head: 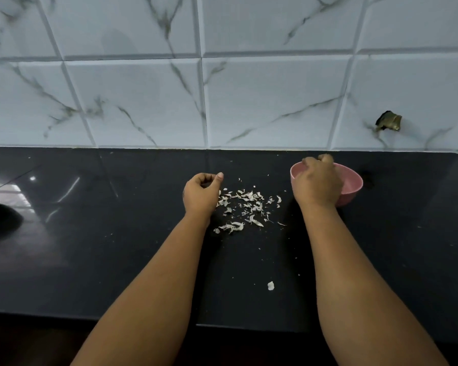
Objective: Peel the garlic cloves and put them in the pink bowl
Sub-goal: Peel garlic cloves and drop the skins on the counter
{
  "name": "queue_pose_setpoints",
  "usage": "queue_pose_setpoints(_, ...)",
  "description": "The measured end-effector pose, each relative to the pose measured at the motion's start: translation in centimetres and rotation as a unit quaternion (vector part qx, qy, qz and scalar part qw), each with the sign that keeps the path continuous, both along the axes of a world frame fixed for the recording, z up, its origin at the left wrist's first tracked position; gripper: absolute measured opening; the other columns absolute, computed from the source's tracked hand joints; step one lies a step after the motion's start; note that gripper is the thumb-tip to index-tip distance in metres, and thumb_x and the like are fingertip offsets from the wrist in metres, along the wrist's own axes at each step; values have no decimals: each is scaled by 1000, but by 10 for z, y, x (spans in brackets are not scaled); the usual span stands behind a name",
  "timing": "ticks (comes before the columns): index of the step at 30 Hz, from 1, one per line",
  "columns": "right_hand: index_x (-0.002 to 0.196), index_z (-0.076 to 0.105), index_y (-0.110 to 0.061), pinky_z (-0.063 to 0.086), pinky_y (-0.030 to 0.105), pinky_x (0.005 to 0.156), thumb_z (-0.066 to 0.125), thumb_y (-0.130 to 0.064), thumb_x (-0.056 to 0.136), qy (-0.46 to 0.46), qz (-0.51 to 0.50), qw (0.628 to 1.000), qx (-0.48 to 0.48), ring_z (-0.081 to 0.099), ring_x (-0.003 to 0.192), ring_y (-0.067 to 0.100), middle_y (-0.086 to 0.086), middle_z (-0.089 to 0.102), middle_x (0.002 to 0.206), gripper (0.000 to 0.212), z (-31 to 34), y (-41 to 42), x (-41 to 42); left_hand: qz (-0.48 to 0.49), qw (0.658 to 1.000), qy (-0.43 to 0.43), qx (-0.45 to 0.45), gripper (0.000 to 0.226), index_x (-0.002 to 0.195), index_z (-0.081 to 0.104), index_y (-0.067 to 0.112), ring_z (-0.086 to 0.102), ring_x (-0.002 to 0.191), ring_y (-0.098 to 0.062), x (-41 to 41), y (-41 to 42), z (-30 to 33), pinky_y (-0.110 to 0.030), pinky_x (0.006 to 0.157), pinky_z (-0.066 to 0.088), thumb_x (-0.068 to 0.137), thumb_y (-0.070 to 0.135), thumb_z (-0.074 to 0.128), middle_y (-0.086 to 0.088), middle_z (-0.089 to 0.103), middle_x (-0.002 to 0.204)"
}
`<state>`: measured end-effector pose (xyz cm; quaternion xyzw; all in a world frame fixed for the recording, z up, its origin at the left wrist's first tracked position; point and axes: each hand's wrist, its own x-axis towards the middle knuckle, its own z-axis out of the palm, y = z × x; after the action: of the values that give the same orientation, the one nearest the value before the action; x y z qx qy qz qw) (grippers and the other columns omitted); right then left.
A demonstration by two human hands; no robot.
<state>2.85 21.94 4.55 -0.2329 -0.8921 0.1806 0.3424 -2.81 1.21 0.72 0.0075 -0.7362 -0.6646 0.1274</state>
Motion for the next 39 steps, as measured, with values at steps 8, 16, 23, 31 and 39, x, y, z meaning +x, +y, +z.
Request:
queue_pose_setpoints(8, 74, 71, -20, 44, 17, 58, 87, -19, 68, -148, 336, 929, -36, 55, 57, 1, -6, 66, 68, 17, 10, -38, 8, 18, 1000, -19, 13, 6, 91, 69, 21, 58, 75, -2, -1, -4, 3, -20, 64, 44, 92, 26, 66, 11, 66, 83)
queue_pose_setpoints(16, 79, 69, -18, 49, 22, 64, 79, -22, 79, -400, 346, 849, -20, 57, 61, 8, -4, 62, 70, 10, 2, -53, 7, 11, 1000, -20, 0, 9, 79, 67, 27, 61, 74, -10, -7, -2, 0, -34, 76, 55, 88, 28, 69, 6, 68, 79)
queue_pose_setpoints(23, 84, 69, -12, 56, 38, 78, 69, -15, 87, -155, 282, 945, -65, 67, 78, 20, 3, 69, 84, 5, -18, -51, -9, 33, 993, -26, -111, 5, 93, 67, 25, 64, 91, -12, -21, -27, 2, -28, 80, 50, 89, 22, 68, 11, 66, 86)
queue_pose_setpoints(31, 129, 61, -19, 37, 31, 105, 59, -21, 95, -152, 298, 942, -5, 49, 123, 25, 8, 54, 134, 35, -37, -53, -25, -19, 944, 19, -330, 40, 133, 59, 21, 41, 130, -20, -23, -18, -13, -33, 101, 39, 94, 27, 63, 3, 64, 123)
queue_pose_setpoints(39, 117, 70, -18, 49, 33, 93, 55, -8, 94, -186, 333, 924, 5, 62, 107, 26, 10, 68, 117, 29, -41, -76, -32, -55, 932, 4, -357, 20, 112, 71, 25, 49, 123, -22, -38, -12, -22, -38, 97, 48, 94, 26, 61, 0, 70, 100)
